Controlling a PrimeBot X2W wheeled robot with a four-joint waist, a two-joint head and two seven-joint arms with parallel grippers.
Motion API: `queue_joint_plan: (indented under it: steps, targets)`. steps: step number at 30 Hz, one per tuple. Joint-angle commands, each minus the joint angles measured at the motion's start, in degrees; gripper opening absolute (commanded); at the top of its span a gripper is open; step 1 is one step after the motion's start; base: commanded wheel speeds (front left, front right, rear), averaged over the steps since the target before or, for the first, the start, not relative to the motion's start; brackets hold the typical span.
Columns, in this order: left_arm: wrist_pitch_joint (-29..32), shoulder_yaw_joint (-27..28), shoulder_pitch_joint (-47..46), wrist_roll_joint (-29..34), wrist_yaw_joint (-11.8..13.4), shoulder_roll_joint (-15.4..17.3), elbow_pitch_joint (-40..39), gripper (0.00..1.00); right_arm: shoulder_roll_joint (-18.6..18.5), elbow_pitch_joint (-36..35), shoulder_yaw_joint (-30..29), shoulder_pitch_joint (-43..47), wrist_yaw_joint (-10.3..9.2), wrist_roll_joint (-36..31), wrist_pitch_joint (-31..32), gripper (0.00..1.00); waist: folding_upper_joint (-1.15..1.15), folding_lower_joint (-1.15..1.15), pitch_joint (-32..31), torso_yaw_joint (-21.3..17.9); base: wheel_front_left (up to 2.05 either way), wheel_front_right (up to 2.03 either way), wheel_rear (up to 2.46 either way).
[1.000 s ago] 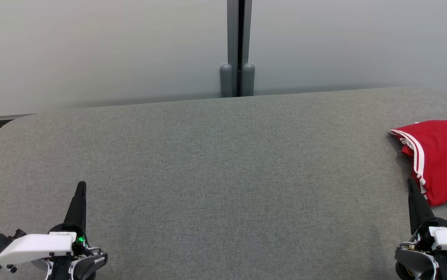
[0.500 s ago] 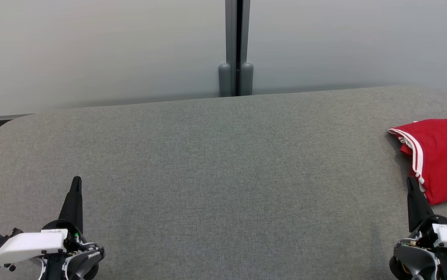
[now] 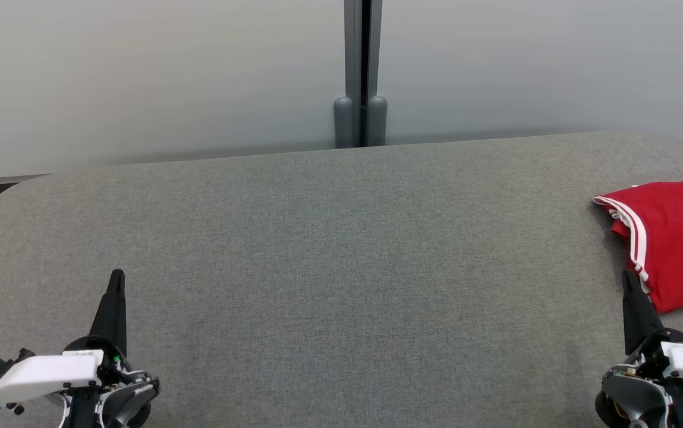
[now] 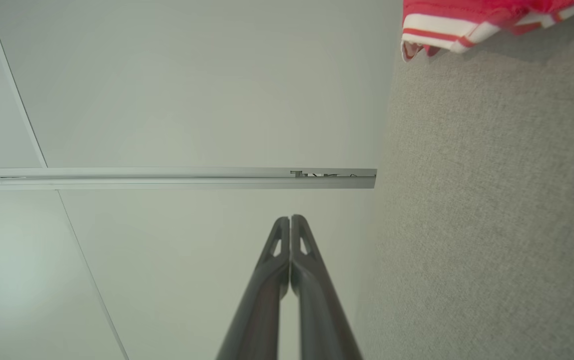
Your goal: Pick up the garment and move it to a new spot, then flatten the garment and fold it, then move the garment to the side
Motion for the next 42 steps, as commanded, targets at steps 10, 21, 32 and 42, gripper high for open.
queue_joint_plan:
  steps: [10,21,32,42]
  targets:
    - [0.17,0.27,-0.74,-0.09,-0.3,0.09,0.07,0.0,-0.02,0.07,-0.14,-0.61,0.02,-0.1,0.32,0.0,0.0,0.0,0.0,0.0,0.0,0.0,0.0]
    - [0.18,0.31,-0.74,-0.04,-0.3,0.06,0.07,0.0,0.04,0.07,-0.2,-0.61,0.02,-0.18,0.41,0.0,0.0,0.0,0.0,0.0,0.0,0.0,0.0]
    - [0.21,0.33,-0.75,-0.01,-0.3,0.04,0.06,0.0,0.07,0.08,-0.24,-0.62,0.02,-0.25,0.47,0.0,0.0,0.0,0.0,0.0,0.0,0.0,0.0]
    - [0.24,0.35,-0.75,0.03,-0.3,0.03,0.06,0.0,0.1,0.08,-0.29,-0.62,0.02,-0.27,0.49,0.0,0.0,0.0,0.0,0.0,0.0,0.0,0.0]
